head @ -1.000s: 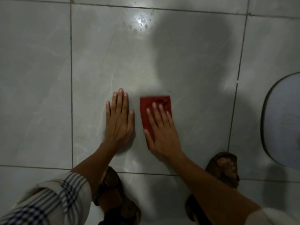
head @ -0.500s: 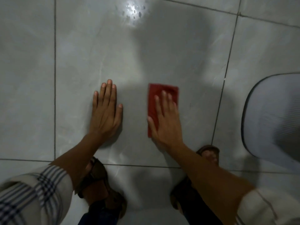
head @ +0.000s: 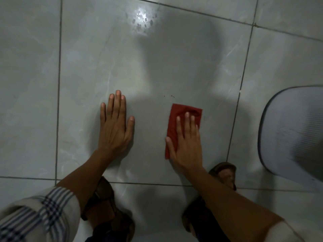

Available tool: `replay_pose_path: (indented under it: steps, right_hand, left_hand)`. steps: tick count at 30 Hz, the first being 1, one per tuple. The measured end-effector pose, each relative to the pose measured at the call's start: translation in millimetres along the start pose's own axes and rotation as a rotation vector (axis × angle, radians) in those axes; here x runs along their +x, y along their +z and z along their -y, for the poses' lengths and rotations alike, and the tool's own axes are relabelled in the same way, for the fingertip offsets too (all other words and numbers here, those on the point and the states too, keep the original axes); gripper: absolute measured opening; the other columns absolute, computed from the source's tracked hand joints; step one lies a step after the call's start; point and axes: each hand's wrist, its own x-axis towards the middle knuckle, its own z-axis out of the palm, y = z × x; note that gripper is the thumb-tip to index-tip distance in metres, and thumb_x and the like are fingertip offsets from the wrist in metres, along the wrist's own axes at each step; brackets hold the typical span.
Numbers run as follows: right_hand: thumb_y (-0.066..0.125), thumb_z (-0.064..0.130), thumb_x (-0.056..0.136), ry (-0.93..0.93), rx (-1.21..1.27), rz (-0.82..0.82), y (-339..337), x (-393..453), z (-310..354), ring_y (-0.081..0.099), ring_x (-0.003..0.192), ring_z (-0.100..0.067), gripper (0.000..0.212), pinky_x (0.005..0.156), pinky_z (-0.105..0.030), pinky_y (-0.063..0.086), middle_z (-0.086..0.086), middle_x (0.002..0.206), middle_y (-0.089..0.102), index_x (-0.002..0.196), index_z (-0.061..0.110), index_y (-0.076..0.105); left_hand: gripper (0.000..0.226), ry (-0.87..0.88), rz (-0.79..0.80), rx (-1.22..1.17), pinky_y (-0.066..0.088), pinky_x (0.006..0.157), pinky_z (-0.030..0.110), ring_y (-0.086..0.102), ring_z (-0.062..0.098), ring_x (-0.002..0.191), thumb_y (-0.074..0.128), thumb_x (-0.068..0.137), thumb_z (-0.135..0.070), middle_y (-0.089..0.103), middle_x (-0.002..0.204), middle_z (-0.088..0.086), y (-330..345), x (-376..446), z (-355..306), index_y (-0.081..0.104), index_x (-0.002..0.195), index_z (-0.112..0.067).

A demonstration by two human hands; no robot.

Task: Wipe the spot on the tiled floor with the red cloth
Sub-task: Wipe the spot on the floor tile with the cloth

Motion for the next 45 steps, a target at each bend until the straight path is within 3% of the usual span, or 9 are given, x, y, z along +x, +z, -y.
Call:
replay_pose_path:
  steps: [5,11,17,20,24,29,37,41,45]
  right_hand:
    - [0.037,0.053,0.117,0.246,0.048,-0.195,1,96,50,0.006,0.175,-0.038,0.079,0.141,-0.058,0.014,-0.019,0.187,0.008,0.177,0.009,0.014]
    - [0.041,0.053,0.115,-0.078,0.047,-0.125,10,57,35,0.000,0.176,-0.030,0.079,0.144,-0.049,0.004,-0.012,0.189,0.004,0.178,0.015,0.013]
    - [0.042,0.053,0.115,0.196,0.029,-0.176,-11,67,1,0.006,0.175,-0.036,0.078,0.140,-0.058,0.017,-0.013,0.188,0.010,0.178,0.016,0.017]
    - [0.042,0.051,0.115,0.103,0.025,-0.227,-5,124,29,0.012,0.174,-0.038,0.076,0.142,-0.054,0.013,-0.016,0.187,0.015,0.177,0.014,0.021]
    - [0.044,0.050,0.115,-0.131,0.083,-0.069,4,56,39,0.000,0.176,-0.030,0.078,0.144,-0.048,0.002,-0.010,0.189,0.006,0.179,0.019,0.013]
    - [0.049,0.049,0.114,0.076,0.074,-0.051,-5,10,18,0.003,0.176,-0.032,0.076,0.140,-0.055,0.018,-0.011,0.189,0.009,0.178,0.020,0.019]
    - [0.043,0.051,0.115,-0.063,0.100,-0.097,2,74,48,0.004,0.176,-0.032,0.076,0.143,-0.052,0.009,-0.013,0.188,0.009,0.178,0.017,0.018]
    - [0.046,0.051,0.116,0.155,0.094,-0.045,-13,2,-12,-0.004,0.175,-0.037,0.078,0.140,-0.061,0.011,-0.014,0.189,0.003,0.178,0.017,0.015]
    - [0.038,0.057,0.116,0.468,0.086,-0.227,-21,79,-17,0.006,0.174,-0.040,0.078,0.138,-0.064,0.019,-0.015,0.188,0.009,0.178,0.016,0.015]
  left_hand:
    - [0.078,0.036,0.005,0.057,0.005,0.140,0.056,0.005,0.032,0.174,0.031,0.112,-0.044,0.006,0.186,0.017,3,-2,7,0.010,0.175,-0.004]
    - [0.078,0.098,-0.008,0.088,0.005,0.140,0.056,0.004,0.029,0.174,0.029,0.113,-0.048,0.005,0.186,0.015,8,16,3,0.007,0.176,-0.006]
    - [0.077,0.123,-0.011,0.097,0.007,0.140,0.057,0.007,0.031,0.174,0.032,0.113,-0.044,0.009,0.186,0.015,5,22,7,0.011,0.175,-0.005]
    - [0.076,0.121,-0.014,0.098,0.007,0.140,0.058,0.008,0.031,0.174,0.032,0.113,-0.042,0.009,0.186,0.016,8,22,5,0.011,0.175,-0.005]
    - [0.075,0.122,0.029,0.067,0.006,0.140,0.059,0.005,0.032,0.174,0.032,0.113,-0.040,0.006,0.186,0.017,1,23,3,0.008,0.175,-0.005]
    - [0.078,0.156,0.117,0.053,0.003,0.140,0.058,0.001,0.031,0.174,0.032,0.112,-0.042,0.000,0.187,0.015,-9,27,12,0.004,0.176,-0.006]
    - [0.080,0.168,0.112,0.086,0.004,0.140,0.059,0.001,0.032,0.174,0.032,0.111,-0.045,0.000,0.186,0.016,-4,26,14,0.004,0.176,-0.006]
    - [0.081,0.174,0.153,0.081,0.003,0.140,0.058,-0.001,0.031,0.174,0.031,0.111,-0.045,-0.001,0.186,0.015,-11,27,14,0.003,0.176,-0.006]
    - [0.082,0.176,0.134,0.112,0.001,0.141,0.056,-0.001,0.031,0.174,0.031,0.111,-0.048,-0.002,0.187,0.014,-4,26,20,0.002,0.176,-0.007]
